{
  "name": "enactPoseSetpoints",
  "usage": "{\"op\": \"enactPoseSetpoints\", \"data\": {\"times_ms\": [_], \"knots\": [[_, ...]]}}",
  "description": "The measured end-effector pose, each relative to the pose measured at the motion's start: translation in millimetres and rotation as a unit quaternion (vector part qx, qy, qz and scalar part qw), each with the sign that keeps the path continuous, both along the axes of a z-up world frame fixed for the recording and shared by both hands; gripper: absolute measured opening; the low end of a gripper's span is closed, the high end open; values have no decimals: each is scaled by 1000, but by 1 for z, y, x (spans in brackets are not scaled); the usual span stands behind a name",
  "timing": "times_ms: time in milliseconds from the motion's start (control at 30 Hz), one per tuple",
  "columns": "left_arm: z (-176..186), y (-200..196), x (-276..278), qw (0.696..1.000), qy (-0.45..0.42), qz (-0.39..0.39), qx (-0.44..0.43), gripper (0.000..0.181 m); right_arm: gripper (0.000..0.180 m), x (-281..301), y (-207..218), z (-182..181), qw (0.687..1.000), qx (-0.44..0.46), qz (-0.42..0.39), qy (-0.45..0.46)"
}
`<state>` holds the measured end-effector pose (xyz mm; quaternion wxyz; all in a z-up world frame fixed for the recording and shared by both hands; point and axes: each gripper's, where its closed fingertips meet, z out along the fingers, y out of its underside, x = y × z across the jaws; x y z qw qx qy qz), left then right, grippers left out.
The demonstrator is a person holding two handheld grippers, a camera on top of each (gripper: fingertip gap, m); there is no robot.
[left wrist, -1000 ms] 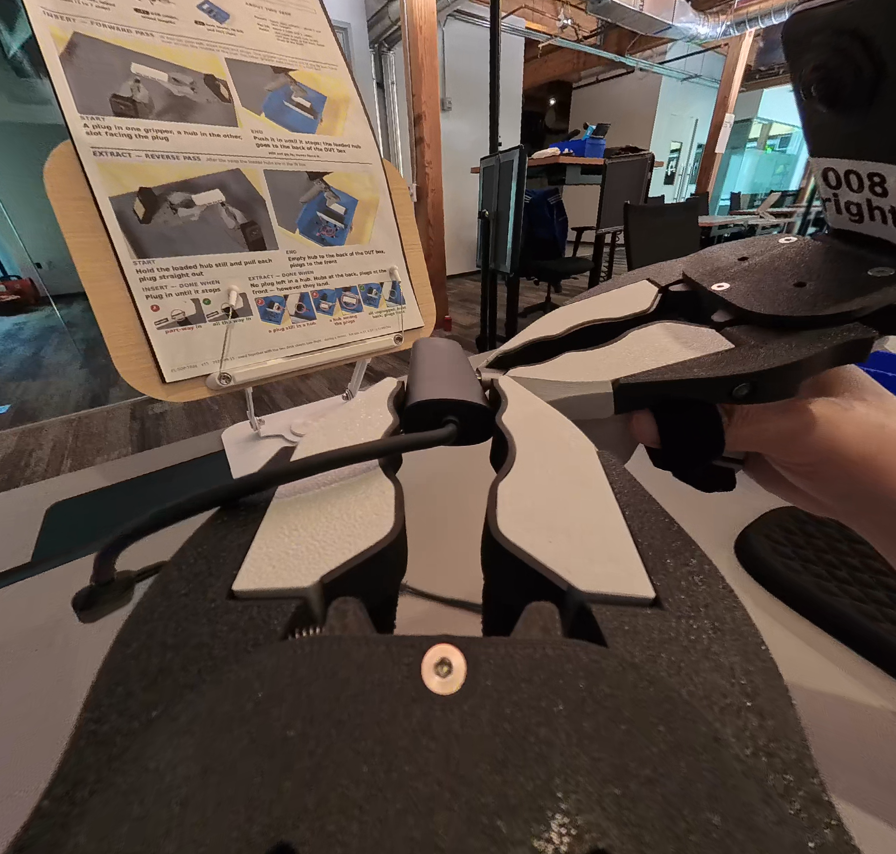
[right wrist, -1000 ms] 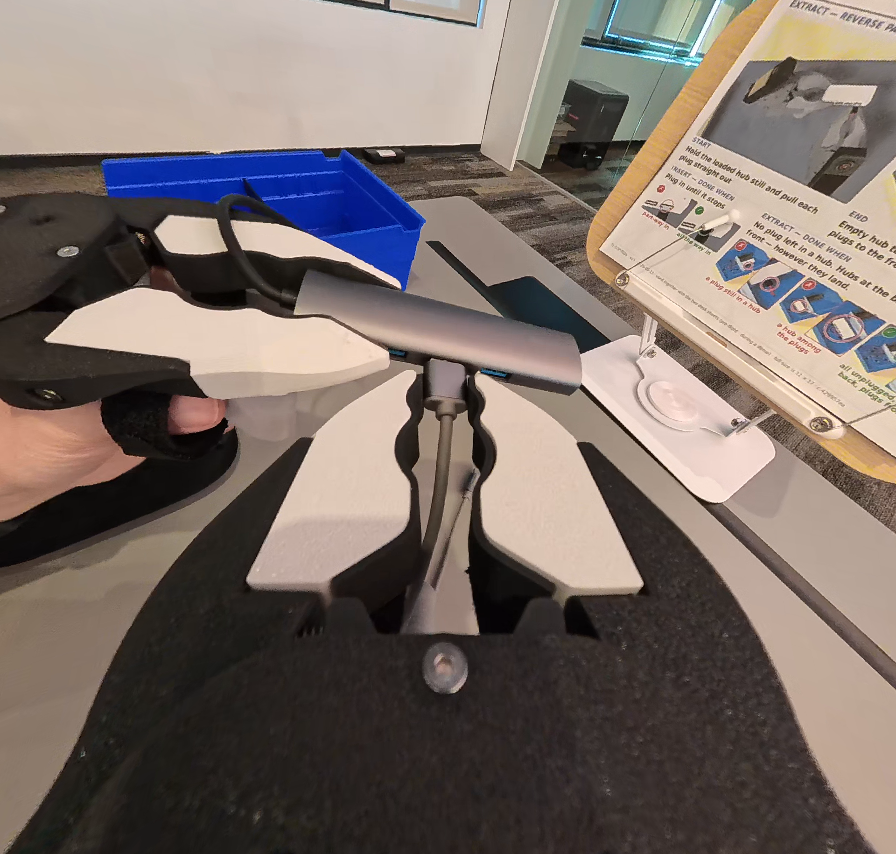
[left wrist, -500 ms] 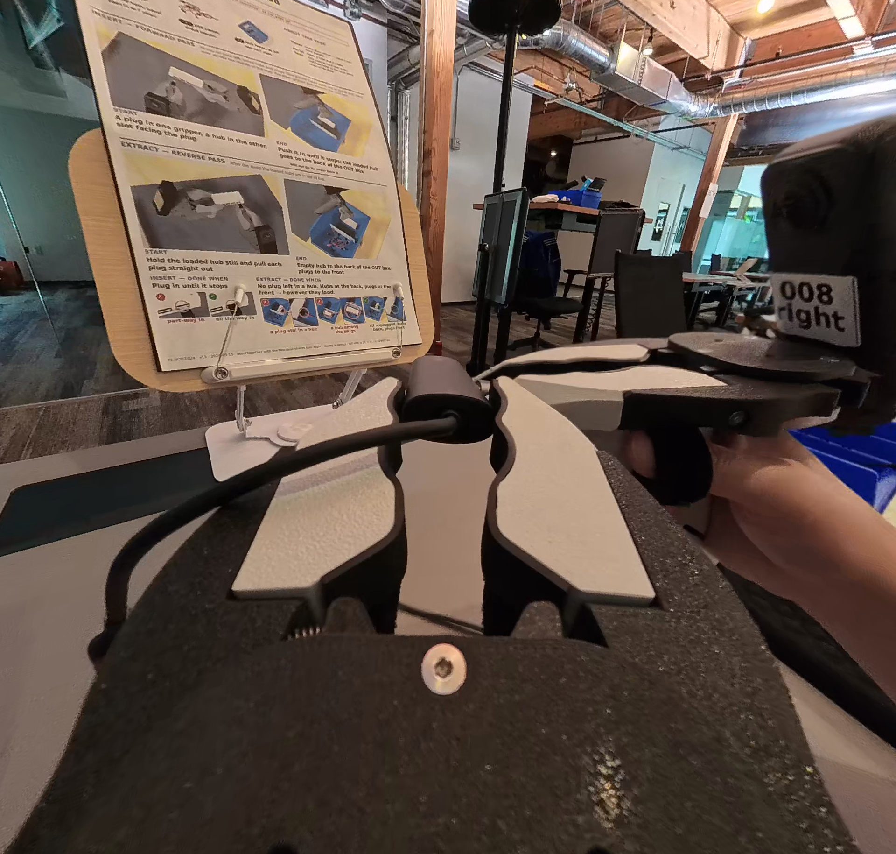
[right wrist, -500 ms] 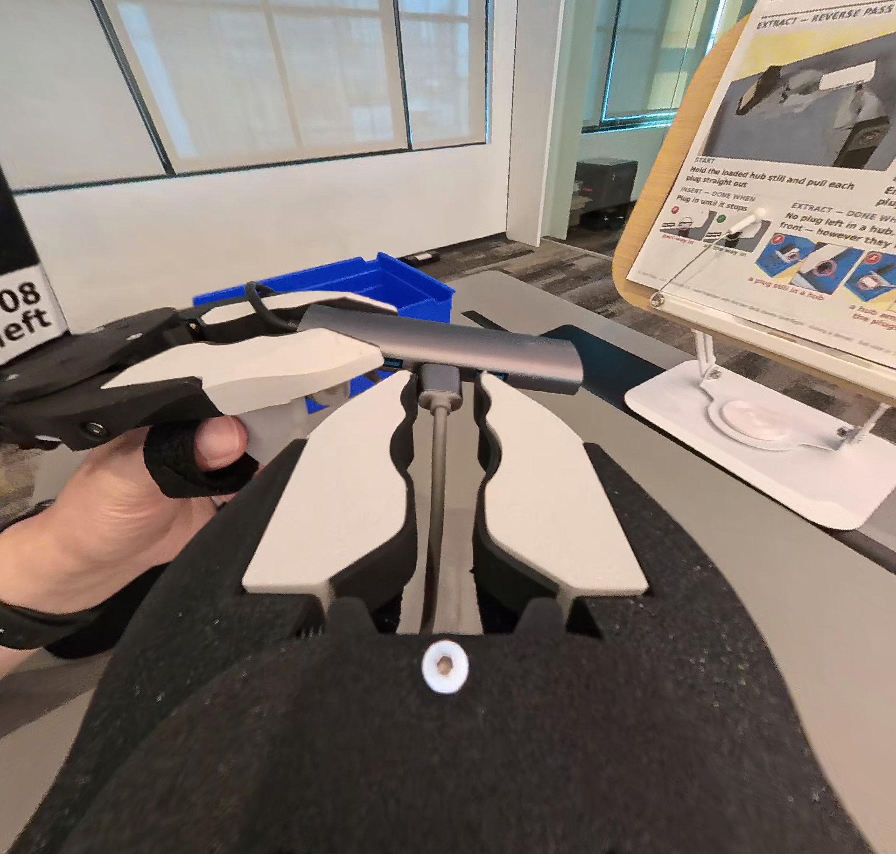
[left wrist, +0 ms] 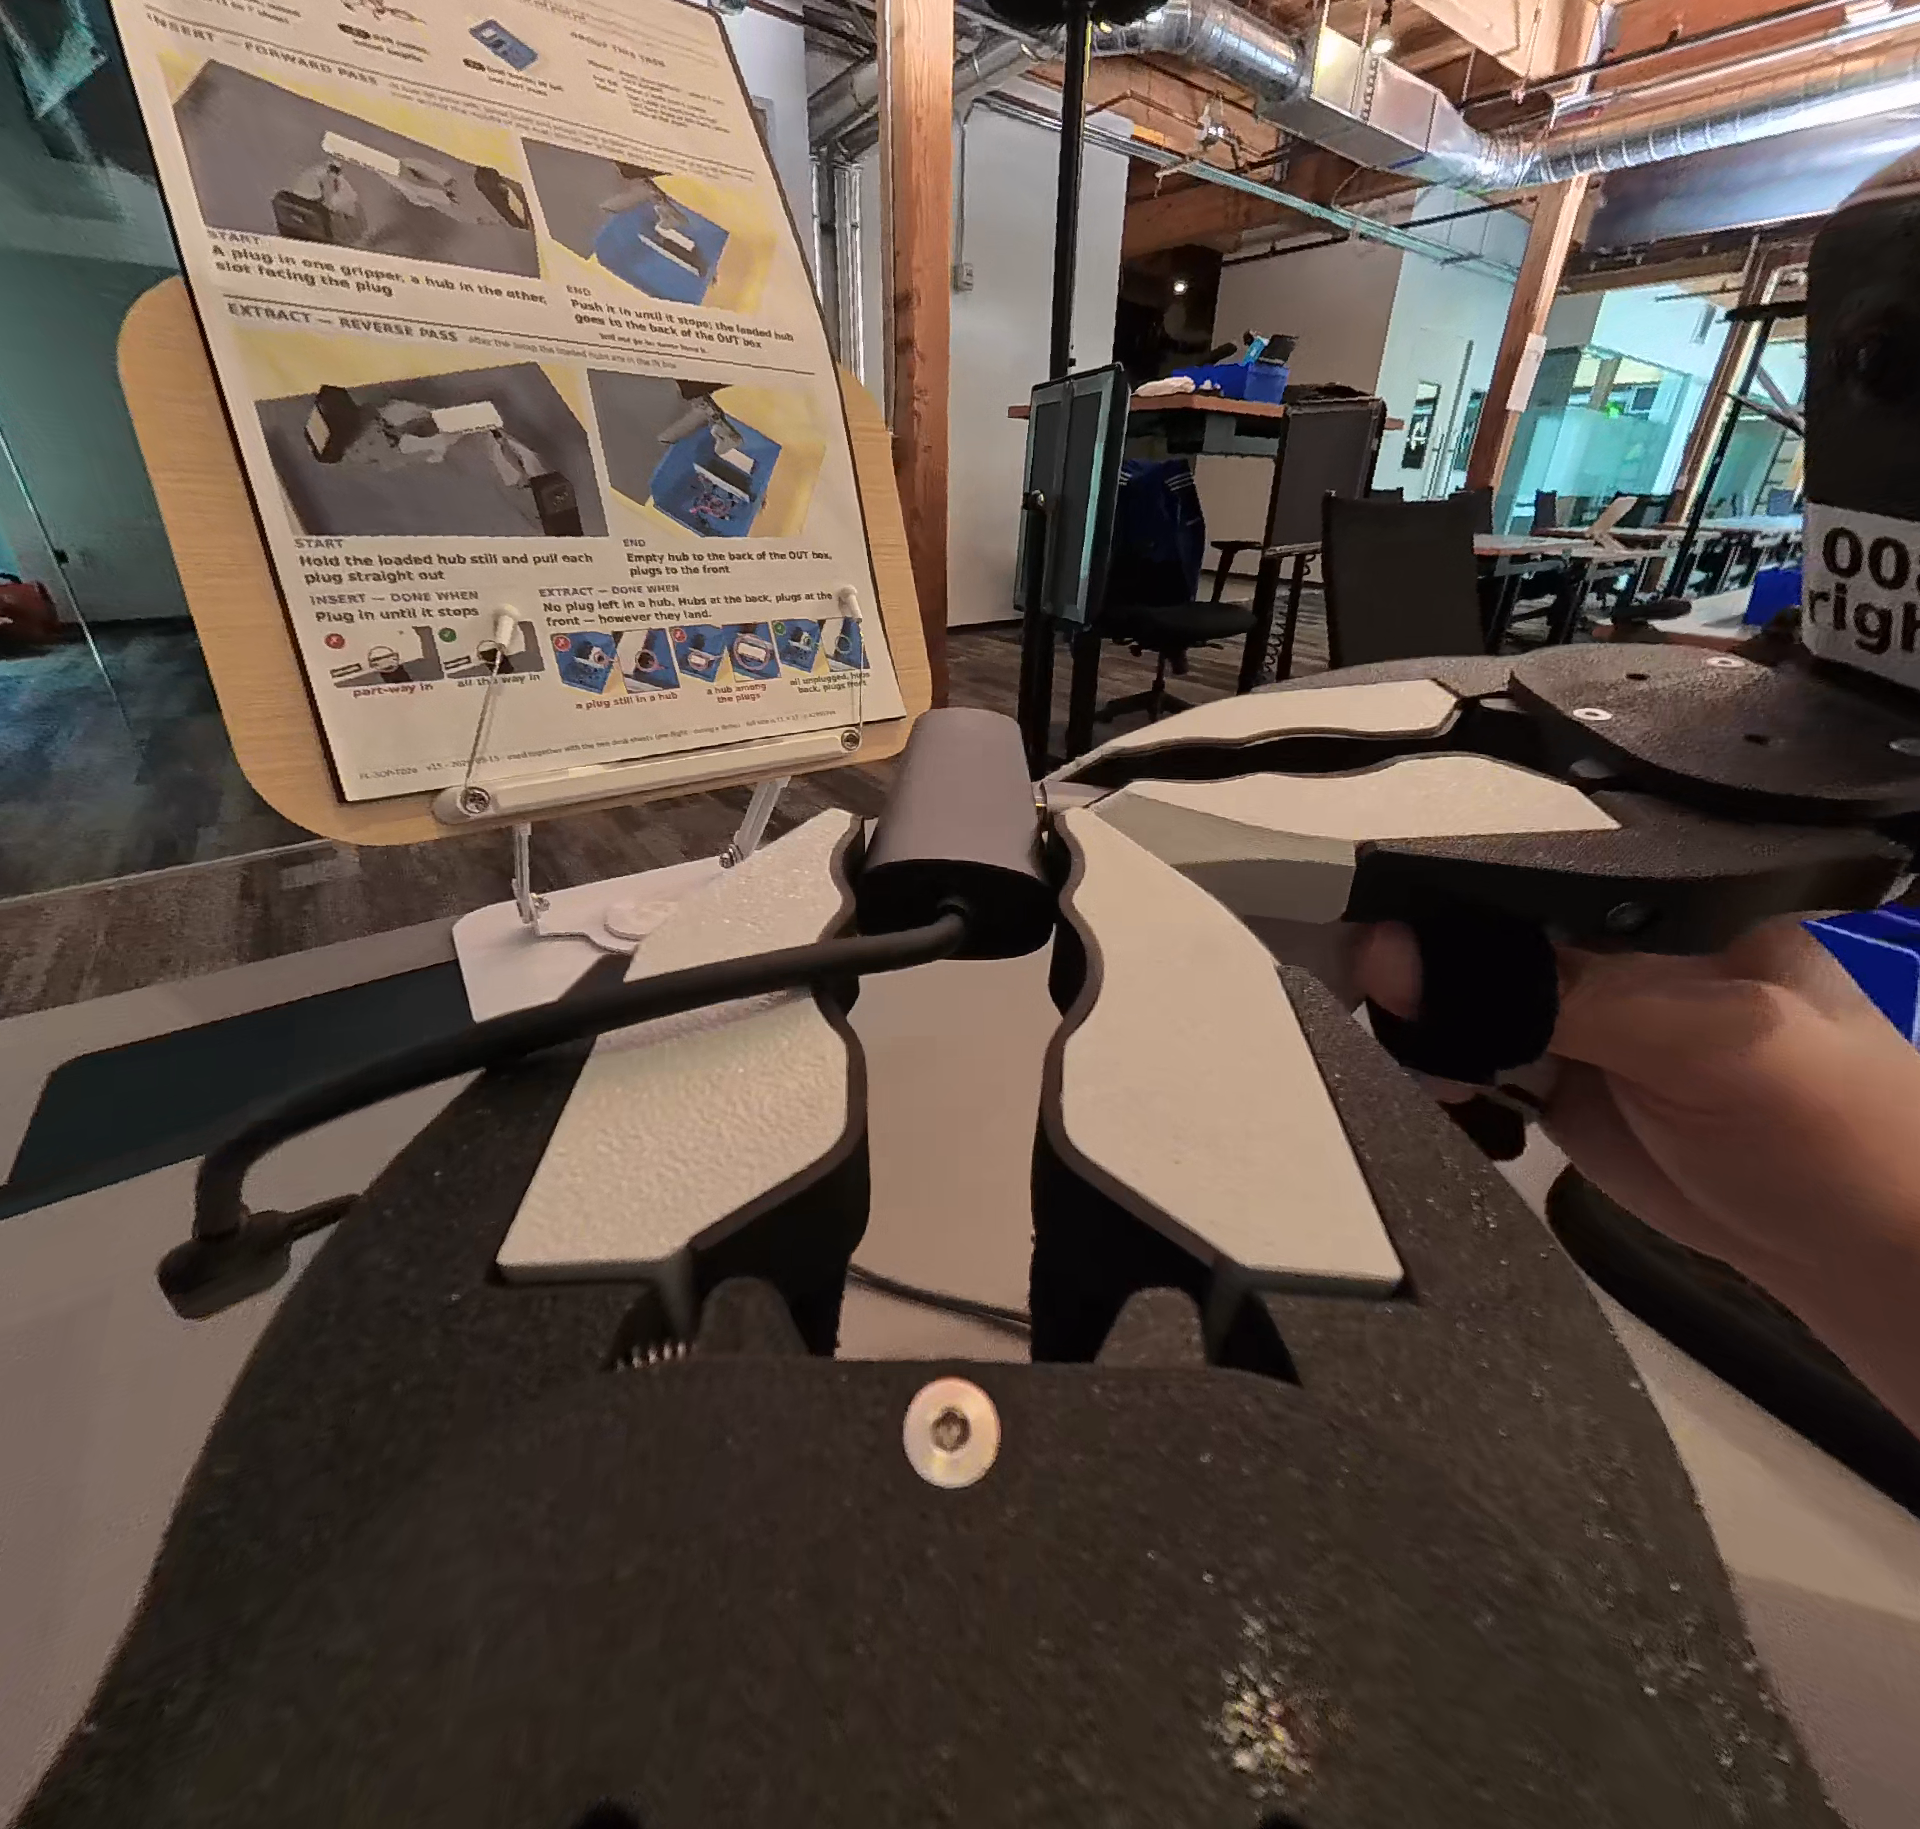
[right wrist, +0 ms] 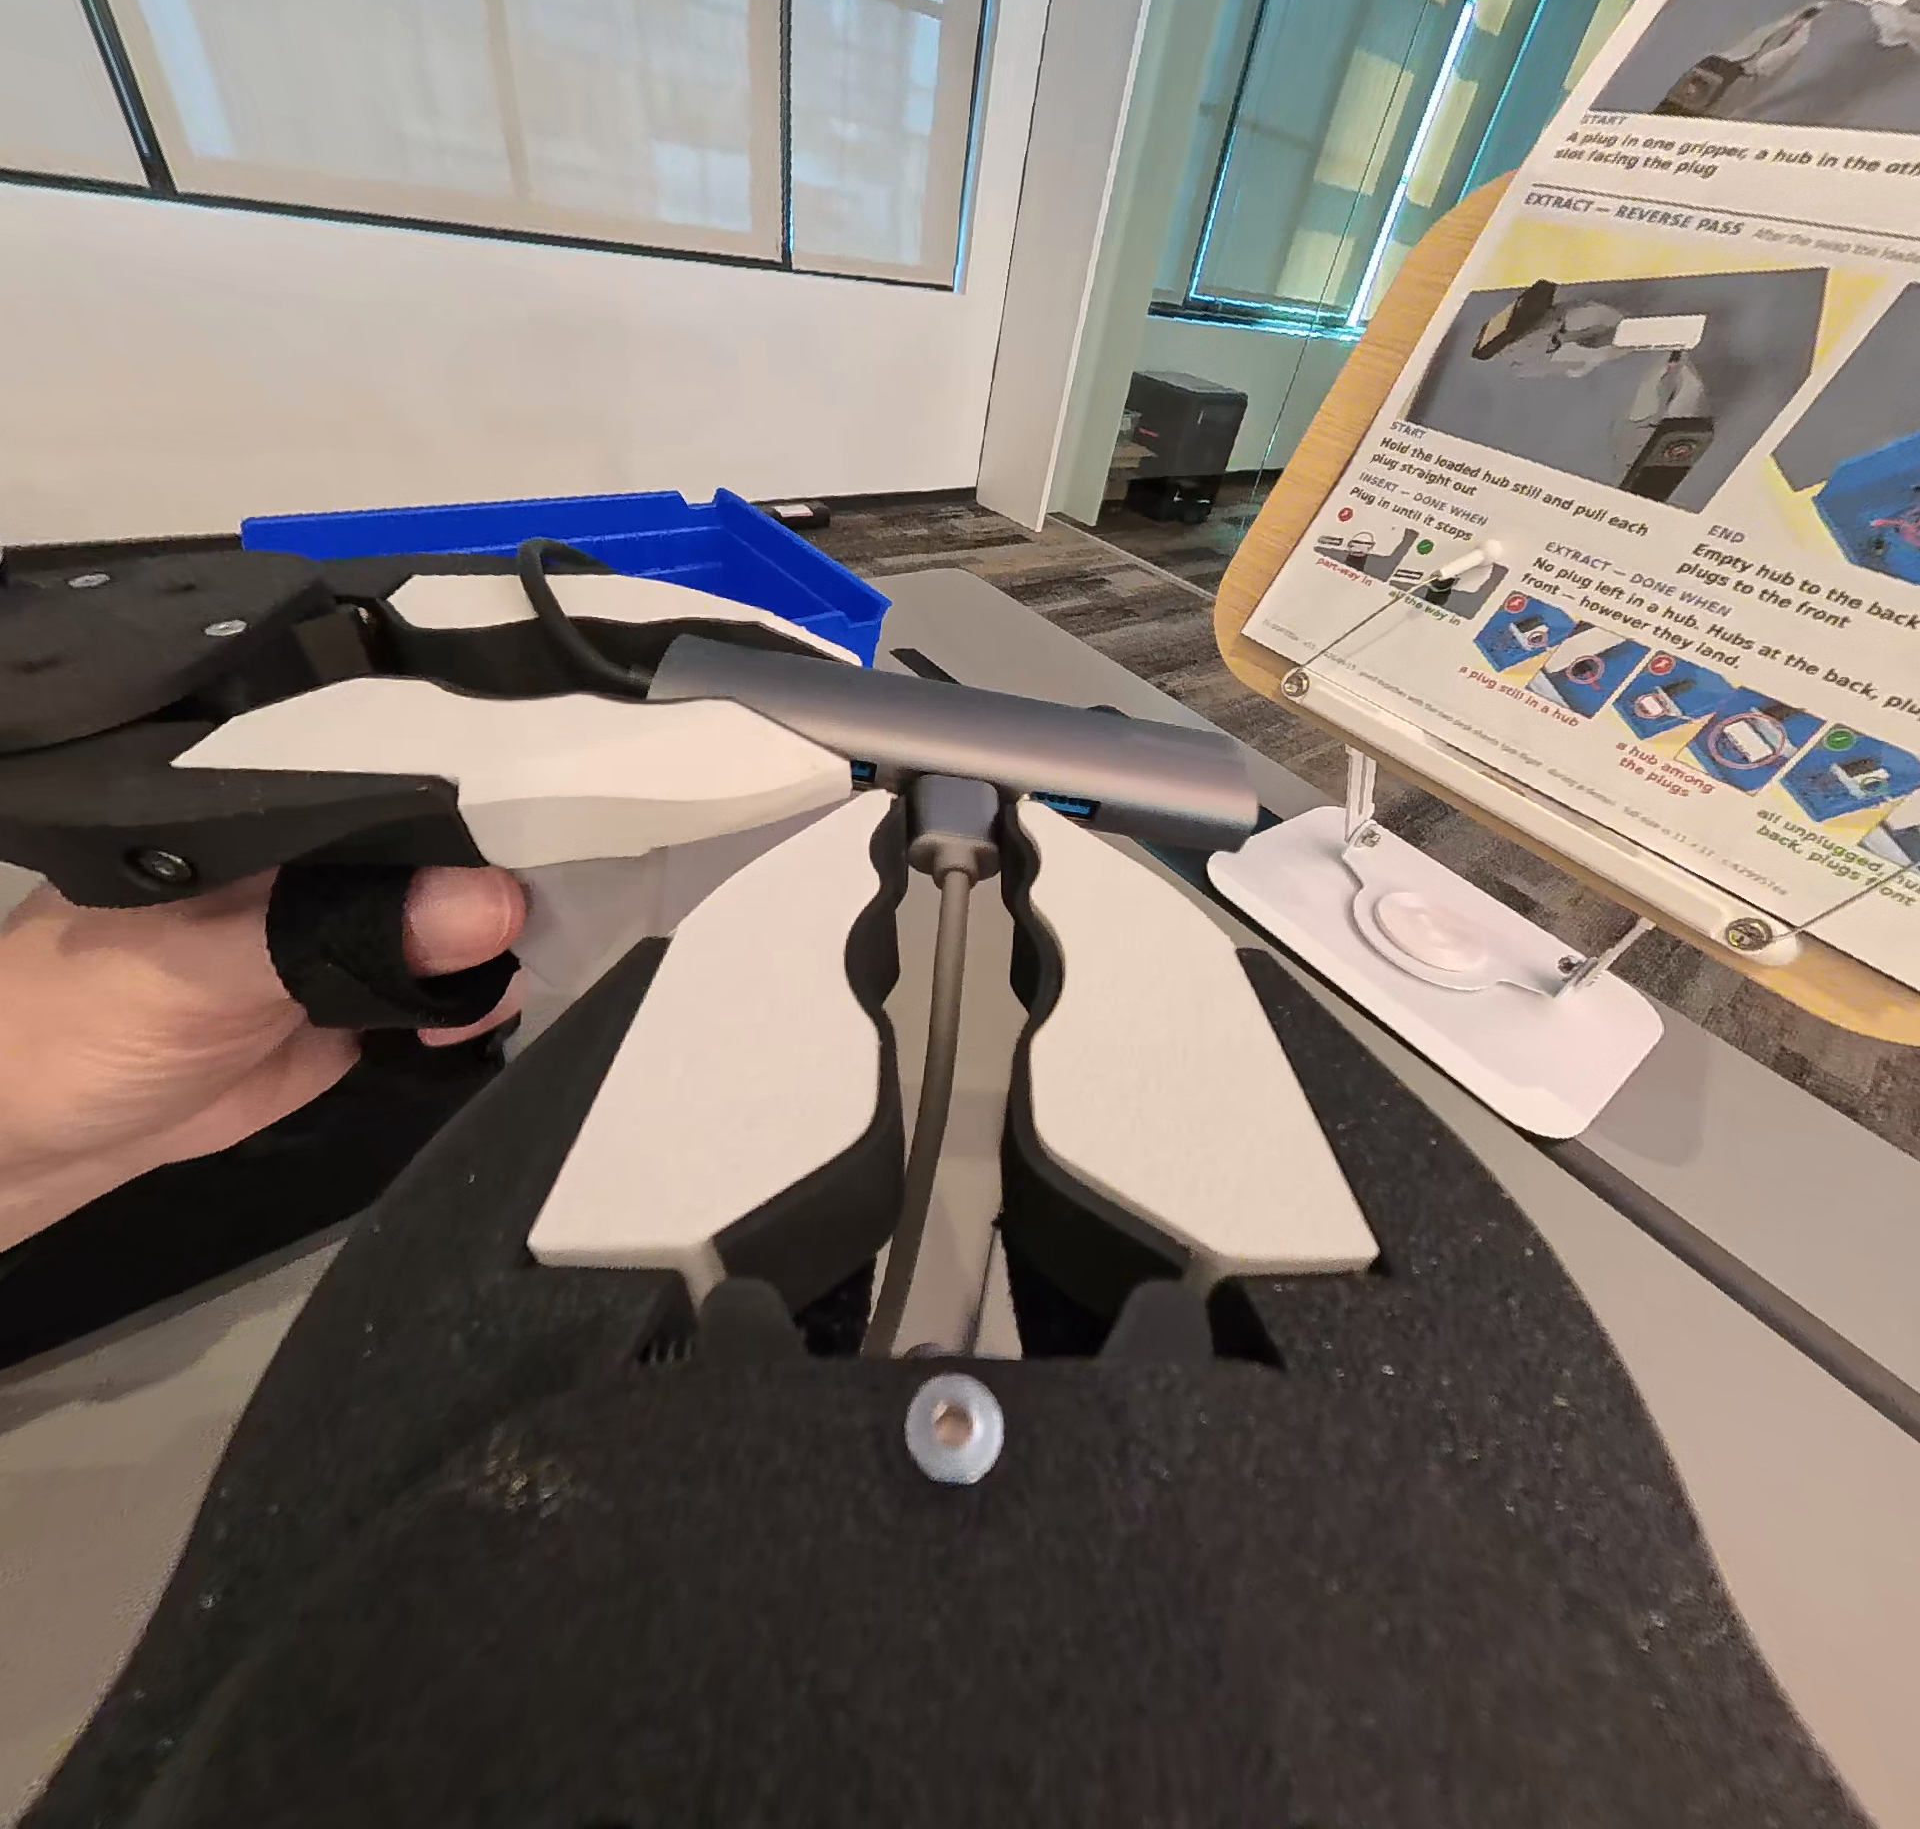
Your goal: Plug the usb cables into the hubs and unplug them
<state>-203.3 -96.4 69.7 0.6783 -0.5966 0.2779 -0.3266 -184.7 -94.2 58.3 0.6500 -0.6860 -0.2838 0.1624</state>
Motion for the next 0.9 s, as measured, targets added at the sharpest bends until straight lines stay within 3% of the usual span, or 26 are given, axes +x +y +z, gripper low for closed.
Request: {"op": "enactPoseSetpoints", "data": {"times_ms": [233, 367, 900], "knots": [[11, -4, -4, 997, 2, 48, 54, 32, 17, -4, -3, 10, 999, 17, -9, 26], [15, -6, -5, 997, -32, 43, 48, 33, 17, -4, -5, 12, 999, 23, -18, 26], [14, -11, 0, 999, -26, 13, 39, 33, 16, 2, -11, 13, 998, 41, -39, 12]]}}
